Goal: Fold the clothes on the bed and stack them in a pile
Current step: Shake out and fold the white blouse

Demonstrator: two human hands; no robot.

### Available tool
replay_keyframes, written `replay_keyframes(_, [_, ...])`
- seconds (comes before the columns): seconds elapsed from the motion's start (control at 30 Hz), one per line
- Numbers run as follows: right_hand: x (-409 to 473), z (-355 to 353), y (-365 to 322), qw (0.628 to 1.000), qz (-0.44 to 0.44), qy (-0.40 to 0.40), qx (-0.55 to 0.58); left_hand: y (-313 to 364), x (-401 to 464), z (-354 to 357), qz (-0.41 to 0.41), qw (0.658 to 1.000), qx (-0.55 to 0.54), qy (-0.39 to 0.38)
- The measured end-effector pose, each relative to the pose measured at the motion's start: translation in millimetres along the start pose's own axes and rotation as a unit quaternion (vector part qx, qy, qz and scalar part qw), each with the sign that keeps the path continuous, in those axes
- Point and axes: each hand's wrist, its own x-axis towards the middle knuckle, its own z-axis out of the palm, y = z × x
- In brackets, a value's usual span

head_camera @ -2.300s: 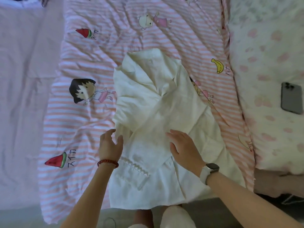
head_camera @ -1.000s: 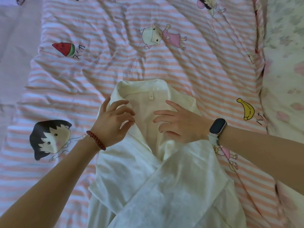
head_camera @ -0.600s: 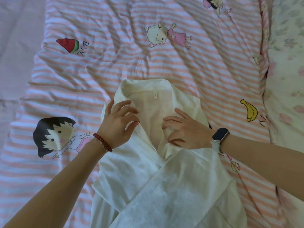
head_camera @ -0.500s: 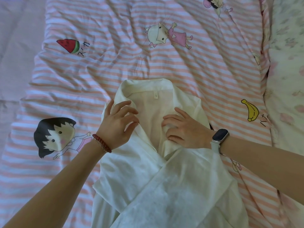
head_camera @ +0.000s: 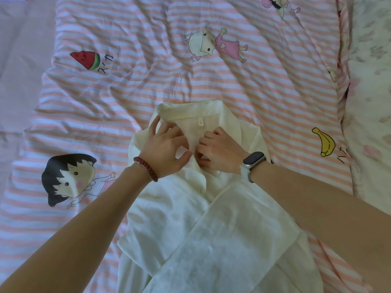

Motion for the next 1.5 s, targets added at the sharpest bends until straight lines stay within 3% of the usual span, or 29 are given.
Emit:
replay_keyframes(0.13, [-9,-1,13,0.989,0.069,0.116,0.052,3,4,25,-0.086,0.995,0.040,-0.042])
replay_keyframes(0.23, [-12,-7,21,0.981,0.102,0.157,0.050,-2,4,35,-0.134,0.987,0.056,-0.061])
replay_keyframes(0.33, [-8,-16,31,0.961,0.151,0.203,0.110,-14,2,30,-0.182,0.982,0.041,-0.012])
replay_keyframes(0.43, [-7,-19,45,0.945,0.217,0.137,0.201,-31,1,14,-0.268,0.963,-0.001,0.043])
replay_keyframes(0.53, [-7,-16,63,0.946,0.259,0.018,0.192,-61,6,-1,-0.341,0.939,-0.045,-0.009])
replay_keyframes(0.6, [-4,-19,72,0.940,0.246,0.016,0.234,-76,10,-6,-0.325,0.940,-0.091,-0.053])
replay_keyframes(0.73, [2,-31,79,0.869,0.306,0.068,0.382,-72,25,-6,-0.323,0.926,-0.190,-0.041])
replay_keyframes(0.87, [16,-31,75,0.900,0.312,0.032,0.305,-64,48,-3,-0.379,0.875,-0.296,-0.051])
replay_keyframes(0.97, [22,-32,72,0.909,0.332,0.037,0.250,-59,58,-1,-0.368,0.912,-0.152,-0.102])
replay_keyframes(1.1, [20,-32,73,0.904,0.360,0.082,0.217,-51,68,-3,-0.342,0.936,0.022,-0.078])
replay_keyframes(1.23, [17,-28,77,0.901,0.372,0.094,0.203,-58,74,-12,-0.373,0.926,-0.018,-0.047])
replay_keyframes(1.33, [16,-27,80,0.901,0.374,0.095,0.199,-59,72,-19,-0.322,0.946,-0.007,-0.048])
replay_keyframes(1.43, [17,-28,81,0.879,0.364,0.117,0.285,-60,69,-24,-0.285,0.957,-0.032,-0.033])
replay_keyframes(1.5, [15,-31,84,0.855,0.348,0.094,0.373,-64,68,-25,-0.291,0.946,-0.140,-0.041])
